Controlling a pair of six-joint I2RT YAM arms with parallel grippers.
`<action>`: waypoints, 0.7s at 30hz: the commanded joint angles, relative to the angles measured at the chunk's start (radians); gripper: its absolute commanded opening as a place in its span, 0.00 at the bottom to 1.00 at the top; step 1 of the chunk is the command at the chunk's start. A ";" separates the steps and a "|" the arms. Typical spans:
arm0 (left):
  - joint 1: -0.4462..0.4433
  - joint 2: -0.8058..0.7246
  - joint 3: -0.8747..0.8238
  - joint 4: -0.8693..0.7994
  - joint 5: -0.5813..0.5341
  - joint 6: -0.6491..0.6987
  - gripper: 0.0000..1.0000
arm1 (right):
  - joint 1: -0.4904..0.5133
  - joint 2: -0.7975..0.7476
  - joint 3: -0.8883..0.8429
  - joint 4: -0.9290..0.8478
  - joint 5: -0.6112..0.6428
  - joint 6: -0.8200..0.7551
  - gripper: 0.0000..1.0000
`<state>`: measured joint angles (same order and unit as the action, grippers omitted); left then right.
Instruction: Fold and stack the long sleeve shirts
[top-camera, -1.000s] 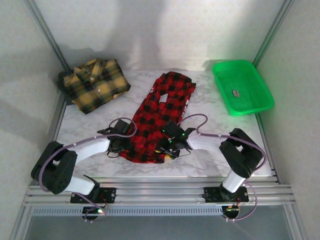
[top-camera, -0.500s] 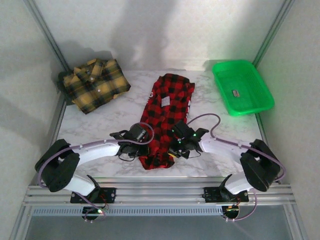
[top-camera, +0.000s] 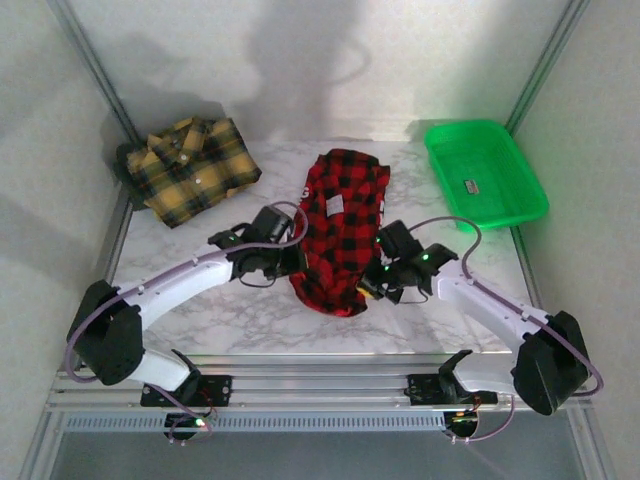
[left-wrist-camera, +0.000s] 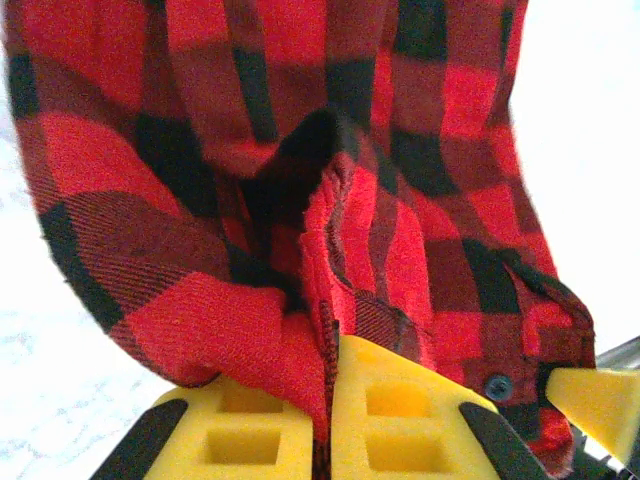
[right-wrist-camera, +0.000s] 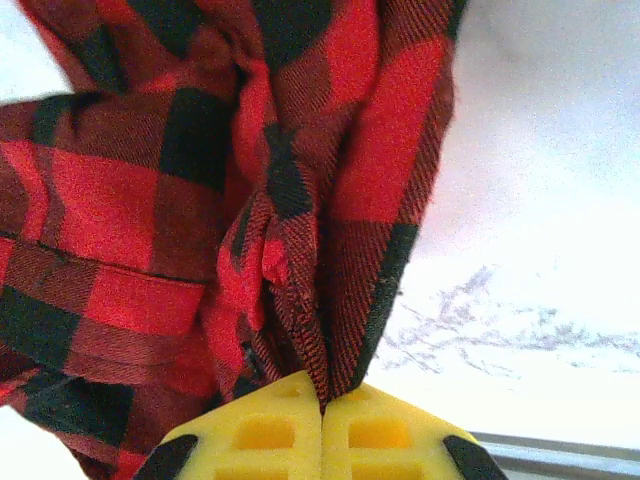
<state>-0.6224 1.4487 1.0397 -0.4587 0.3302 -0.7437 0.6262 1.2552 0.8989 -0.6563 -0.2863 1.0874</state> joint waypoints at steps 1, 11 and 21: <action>0.058 0.038 0.072 -0.031 0.042 0.040 0.04 | -0.073 0.036 0.092 -0.060 -0.047 -0.096 0.00; 0.140 0.243 0.330 -0.017 0.097 0.081 0.03 | -0.249 0.227 0.342 -0.119 -0.102 -0.251 0.00; 0.206 0.476 0.549 -0.010 0.132 0.097 0.02 | -0.373 0.399 0.430 -0.103 -0.128 -0.311 0.00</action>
<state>-0.4313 1.8805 1.5318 -0.4683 0.4366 -0.6762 0.2714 1.6207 1.2976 -0.7444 -0.3969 0.8173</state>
